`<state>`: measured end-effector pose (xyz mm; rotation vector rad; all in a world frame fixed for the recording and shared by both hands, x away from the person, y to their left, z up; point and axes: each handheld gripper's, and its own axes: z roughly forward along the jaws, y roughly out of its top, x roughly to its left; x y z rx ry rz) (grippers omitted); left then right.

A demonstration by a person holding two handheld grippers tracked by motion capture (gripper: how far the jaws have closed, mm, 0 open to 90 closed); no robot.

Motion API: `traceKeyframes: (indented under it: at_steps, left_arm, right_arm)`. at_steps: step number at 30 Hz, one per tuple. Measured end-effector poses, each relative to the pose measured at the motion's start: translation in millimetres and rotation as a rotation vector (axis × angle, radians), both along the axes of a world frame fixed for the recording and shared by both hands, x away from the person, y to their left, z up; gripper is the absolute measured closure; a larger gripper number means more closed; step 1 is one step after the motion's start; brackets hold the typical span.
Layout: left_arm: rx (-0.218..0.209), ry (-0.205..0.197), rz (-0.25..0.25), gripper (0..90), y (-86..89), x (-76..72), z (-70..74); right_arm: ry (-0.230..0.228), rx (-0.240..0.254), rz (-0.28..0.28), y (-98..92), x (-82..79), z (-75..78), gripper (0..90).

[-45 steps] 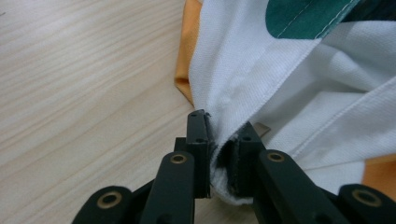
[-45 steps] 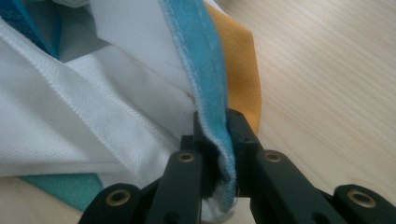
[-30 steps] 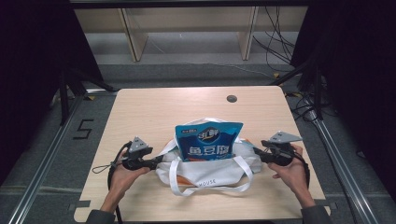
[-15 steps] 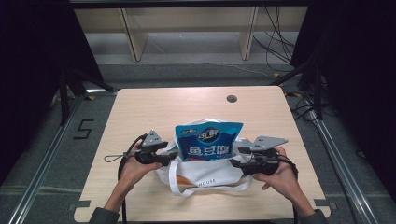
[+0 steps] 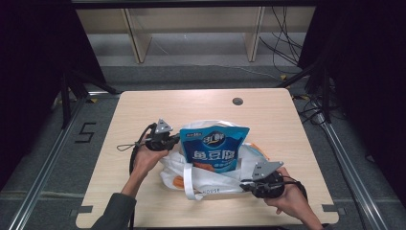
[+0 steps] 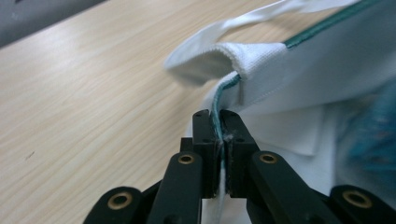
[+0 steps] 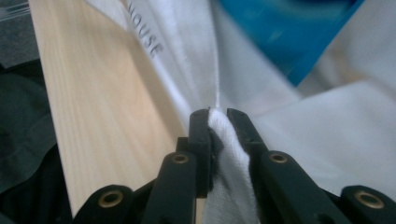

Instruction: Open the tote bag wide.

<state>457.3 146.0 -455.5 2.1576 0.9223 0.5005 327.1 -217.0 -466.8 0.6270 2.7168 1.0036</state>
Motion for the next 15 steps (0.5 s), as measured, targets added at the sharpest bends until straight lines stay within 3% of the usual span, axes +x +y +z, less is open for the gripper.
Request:
traceKeyframes:
  at_steps: [1, 2, 5, 6, 7, 8, 9, 11, 12, 15]
  left_arm:
    - [0.023, 0.014, 0.01, 84.3, 0.4, 6.6, -3.5]
    - [0.012, 0.051, 0.033, 83.9, -0.9, 11.1, -9.7]
    - [-0.013, 0.12, 0.054, 82.7, -3.6, 24.6, -31.6]
    - [-0.024, 0.13, 0.067, 82.5, -4.5, 27.4, -38.8]
    - [-0.035, 0.136, 0.082, 82.2, -6.0, 28.7, -44.1]
    - [-0.032, 0.139, 0.083, 82.0, -6.9, 28.7, -45.0]
    - [-0.025, 0.14, 0.092, 81.1, -8.3, 26.6, -42.4]
    - [0.048, 0.115, 0.095, 71.2, -8.9, 17.4, -30.2]
    - [0.037, 0.1, 0.092, 62.6, -7.2, 11.3, -22.9]
    - [-0.107, 0.102, 0.065, 46.2, 3.4, -10.1, 1.2]
  right_arm:
    - [0.027, -0.018, 0.0, 0.0, -1.7, -3.9, 82.3]
    - [0.047, -0.013, 0.001, 2.3, -4.4, -9.3, 82.6]
    - [0.038, -0.069, 0.022, 9.5, -6.2, -17.7, 83.0]
    - [0.007, -0.088, 0.061, 12.0, -3.8, -20.8, 83.0]
    - [0.026, -0.093, 0.028, 13.9, -6.9, -21.9, 83.1]
    - [0.016, -0.104, 0.027, 13.9, -6.2, -22.0, 83.1]
    - [0.014, -0.087, 0.046, 13.2, -4.3, -21.9, 83.0]
    - [0.077, -0.037, 0.012, 9.9, -2.8, -22.9, 77.8]
    - [0.097, -0.007, 0.017, 6.7, 0.2, -22.4, 73.4]
    - [0.121, 0.04, -0.008, 1.5, -0.1, -8.9, 56.1]
